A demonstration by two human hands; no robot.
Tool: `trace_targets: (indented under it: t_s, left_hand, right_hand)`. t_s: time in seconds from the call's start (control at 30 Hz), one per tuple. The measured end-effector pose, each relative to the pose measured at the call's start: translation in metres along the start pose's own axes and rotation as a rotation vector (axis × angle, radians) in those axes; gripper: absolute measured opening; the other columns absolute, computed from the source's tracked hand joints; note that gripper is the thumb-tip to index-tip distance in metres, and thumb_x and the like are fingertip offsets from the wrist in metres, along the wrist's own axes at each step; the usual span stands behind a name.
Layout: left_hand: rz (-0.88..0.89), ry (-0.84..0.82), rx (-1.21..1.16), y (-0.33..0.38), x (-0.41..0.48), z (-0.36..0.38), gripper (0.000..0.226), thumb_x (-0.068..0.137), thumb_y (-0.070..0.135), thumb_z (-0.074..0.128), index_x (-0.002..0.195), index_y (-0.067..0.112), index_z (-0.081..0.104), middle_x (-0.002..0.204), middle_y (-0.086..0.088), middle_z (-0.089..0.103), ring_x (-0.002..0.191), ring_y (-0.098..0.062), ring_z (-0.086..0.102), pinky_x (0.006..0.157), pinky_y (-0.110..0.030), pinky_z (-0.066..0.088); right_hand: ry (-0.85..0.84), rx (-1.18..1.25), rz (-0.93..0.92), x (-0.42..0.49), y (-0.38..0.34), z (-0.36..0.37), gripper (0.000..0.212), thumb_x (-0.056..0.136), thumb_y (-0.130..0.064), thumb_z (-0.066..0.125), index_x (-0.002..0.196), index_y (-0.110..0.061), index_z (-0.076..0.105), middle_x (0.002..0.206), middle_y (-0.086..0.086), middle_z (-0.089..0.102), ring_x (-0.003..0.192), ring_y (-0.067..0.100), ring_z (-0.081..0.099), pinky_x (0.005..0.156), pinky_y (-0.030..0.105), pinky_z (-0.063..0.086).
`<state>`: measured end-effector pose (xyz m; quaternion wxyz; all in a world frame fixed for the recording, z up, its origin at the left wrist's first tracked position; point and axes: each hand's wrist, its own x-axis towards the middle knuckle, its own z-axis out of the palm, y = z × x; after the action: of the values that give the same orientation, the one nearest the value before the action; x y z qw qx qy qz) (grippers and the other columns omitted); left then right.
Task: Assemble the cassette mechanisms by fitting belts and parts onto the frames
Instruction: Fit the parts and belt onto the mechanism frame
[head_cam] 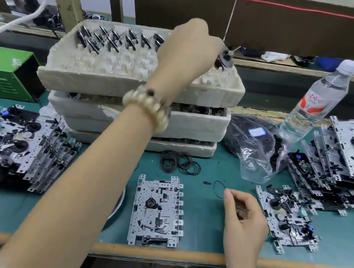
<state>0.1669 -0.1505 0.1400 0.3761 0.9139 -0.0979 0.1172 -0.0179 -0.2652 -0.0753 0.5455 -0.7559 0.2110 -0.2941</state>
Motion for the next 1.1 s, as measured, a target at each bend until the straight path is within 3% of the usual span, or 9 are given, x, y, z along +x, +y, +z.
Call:
trace_targets:
  t_s: [0.1,0.17,0.27,0.37,0.53,0.67,0.8,0.93,1.1]
  left_hand:
    - [0.107,-0.037,-0.232,-0.019,-0.061,-0.015,0.035,0.094,0.027,0.058,0.071,0.001,0.057,0.063,-0.004,0.048,0.056,-0.016,0.038,0.062,-0.029,0.040]
    - [0.092,-0.088,-0.356,-0.037,-0.107,-0.017,0.026,0.094,0.031,0.064,0.077,0.012,0.070,0.066,0.009,0.061,0.059,-0.004,0.049,0.060,-0.020,0.041]
    - [-0.030,-0.123,-0.532,-0.065,-0.162,-0.014,0.016,0.087,0.034,0.069,0.076,0.023,0.074,0.074,0.003,0.070,0.068,-0.004,0.057,0.063,-0.023,0.044]
    - [-0.173,-0.112,-0.637,-0.088,-0.195,-0.007,0.016,0.081,0.037,0.066,0.074,0.025,0.073,0.070,-0.006,0.064,0.060,-0.005,0.049,0.052,-0.016,0.037]
    - [-0.204,-0.119,-0.749,-0.098,-0.213,-0.006,0.026,0.072,0.049,0.067,0.071,0.024,0.072,0.059,0.012,0.053,0.050,0.001,0.039,0.048,-0.008,0.031]
    - [-0.178,-0.130,-0.742,-0.102,-0.214,-0.011,0.029,0.072,0.052,0.064,0.074,0.025,0.073,0.065,-0.007,0.056,0.061,-0.003,0.044,0.055,-0.013,0.036]
    - [-0.163,-0.117,-0.695,-0.104,-0.214,-0.014,0.028,0.072,0.053,0.064,0.073,0.026,0.072,0.071,-0.022,0.052,0.063,-0.012,0.042,0.058,-0.020,0.036]
    - [-0.198,-0.115,-0.697,-0.108,-0.215,-0.015,0.033,0.070,0.055,0.065,0.073,0.023,0.072,0.075,-0.026,0.053,0.066,-0.018,0.044,0.061,-0.025,0.037]
    - [-0.242,-0.091,-0.706,-0.114,-0.214,-0.013,0.035,0.067,0.055,0.065,0.071,0.022,0.072,0.070,-0.020,0.053,0.062,-0.011,0.044,0.058,-0.019,0.036]
  right_hand:
    - [-0.015,0.056,0.016,0.000,-0.004,-0.001,0.010,0.089,-0.018,0.069,0.081,-0.025,0.070,0.080,-0.005,0.069,0.077,0.012,0.063,0.070,0.020,0.050]
    - [-0.028,0.191,0.113,-0.001,-0.012,-0.003,0.008,0.086,-0.017,0.071,0.080,-0.022,0.072,0.077,-0.005,0.069,0.075,0.013,0.062,0.071,0.021,0.050]
    - [-0.108,0.629,0.392,-0.003,-0.035,-0.011,0.008,0.076,-0.022,0.071,0.074,-0.016,0.076,0.074,-0.002,0.066,0.071,0.010,0.059,0.070,0.025,0.044]
    - [-0.274,0.784,0.392,-0.009,-0.061,-0.018,0.008,0.071,-0.023,0.073,0.072,-0.016,0.076,0.076,0.001,0.065,0.070,0.010,0.057,0.066,0.025,0.042]
    - [-0.390,0.643,0.244,-0.023,-0.095,-0.012,0.045,0.055,-0.049,0.087,0.073,-0.008,0.075,0.071,0.006,0.065,0.068,0.012,0.056,0.065,0.017,0.048]
    - [-0.418,0.585,0.226,-0.029,-0.104,-0.002,0.025,0.062,-0.032,0.077,0.068,-0.007,0.075,0.064,0.003,0.065,0.062,0.007,0.058,0.063,0.014,0.047]
    - [-0.399,0.437,0.102,-0.032,-0.105,0.005,0.014,0.067,-0.029,0.081,0.065,-0.017,0.075,0.065,0.000,0.070,0.065,0.008,0.062,0.064,0.013,0.048]
    - [-0.370,0.354,-0.013,-0.032,-0.104,0.005,0.017,0.071,-0.034,0.076,0.072,-0.018,0.075,0.066,-0.001,0.068,0.064,0.011,0.056,0.064,0.017,0.046]
    - [-0.434,0.558,0.030,-0.031,-0.113,-0.001,0.028,0.067,-0.039,0.083,0.071,-0.013,0.075,0.067,-0.002,0.067,0.066,0.009,0.060,0.066,0.016,0.049]
